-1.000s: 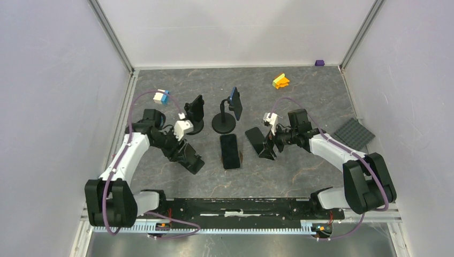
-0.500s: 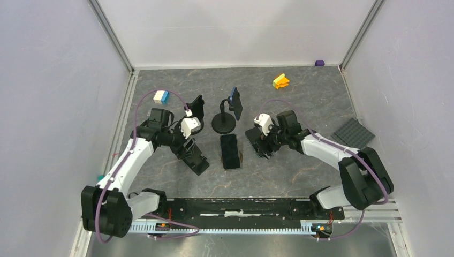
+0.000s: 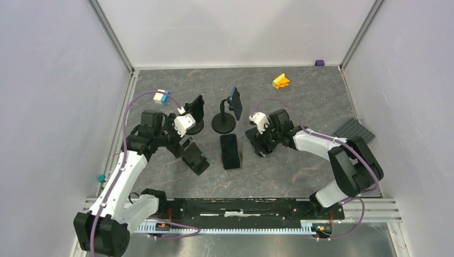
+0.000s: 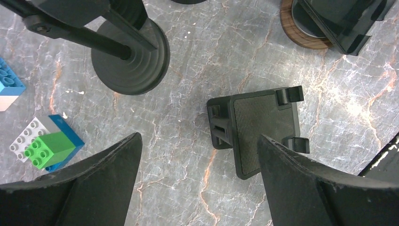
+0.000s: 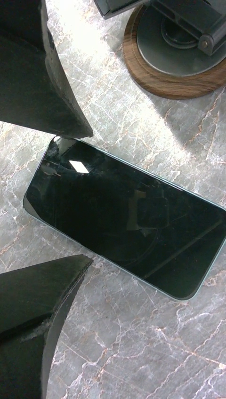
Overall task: Place the phone on the phone stand
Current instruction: Move the phone stand to the center of the board.
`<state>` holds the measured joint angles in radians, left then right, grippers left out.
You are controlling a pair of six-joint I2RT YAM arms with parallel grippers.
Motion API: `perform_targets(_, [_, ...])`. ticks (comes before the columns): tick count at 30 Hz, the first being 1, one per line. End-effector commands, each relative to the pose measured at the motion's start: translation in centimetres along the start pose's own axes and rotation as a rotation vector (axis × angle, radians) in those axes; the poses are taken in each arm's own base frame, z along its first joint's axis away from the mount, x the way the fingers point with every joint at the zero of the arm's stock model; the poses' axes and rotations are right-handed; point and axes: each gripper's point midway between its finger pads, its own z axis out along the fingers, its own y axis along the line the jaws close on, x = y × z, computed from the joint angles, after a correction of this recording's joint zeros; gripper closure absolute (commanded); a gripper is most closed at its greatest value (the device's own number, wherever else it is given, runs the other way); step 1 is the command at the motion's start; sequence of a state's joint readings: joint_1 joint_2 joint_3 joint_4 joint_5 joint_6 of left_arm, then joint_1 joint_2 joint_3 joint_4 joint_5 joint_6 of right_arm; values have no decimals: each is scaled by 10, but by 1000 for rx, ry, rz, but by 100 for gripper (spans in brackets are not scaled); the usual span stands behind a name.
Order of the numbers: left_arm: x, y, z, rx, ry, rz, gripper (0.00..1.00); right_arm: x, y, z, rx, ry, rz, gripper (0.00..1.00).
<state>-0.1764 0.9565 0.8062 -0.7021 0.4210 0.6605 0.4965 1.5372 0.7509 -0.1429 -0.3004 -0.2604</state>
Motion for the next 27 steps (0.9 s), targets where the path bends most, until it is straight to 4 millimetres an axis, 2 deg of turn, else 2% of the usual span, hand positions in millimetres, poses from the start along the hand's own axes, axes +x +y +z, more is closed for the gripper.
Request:
perform_targets(1, [-10,7,-11,-62,-27,-21,4,-21,-2,2,9,-46,7,2])
perform_targets(8, [-14,9,-14,-77,-36,-44,0,-19,0,9,5,-24,31,2])
perform_targets(15, [-24,9,-18,-77,-70,-54,0,6,-8,17,86,59,31,2])
perform_targets(19, [-25,9,-20,-80,-75,-56,0,20,-14,13,120,118,-4,6])
perform_targets(27, [-23,7,-20,-79,-77,-42,0,30,-18,-3,74,168,-91,12])
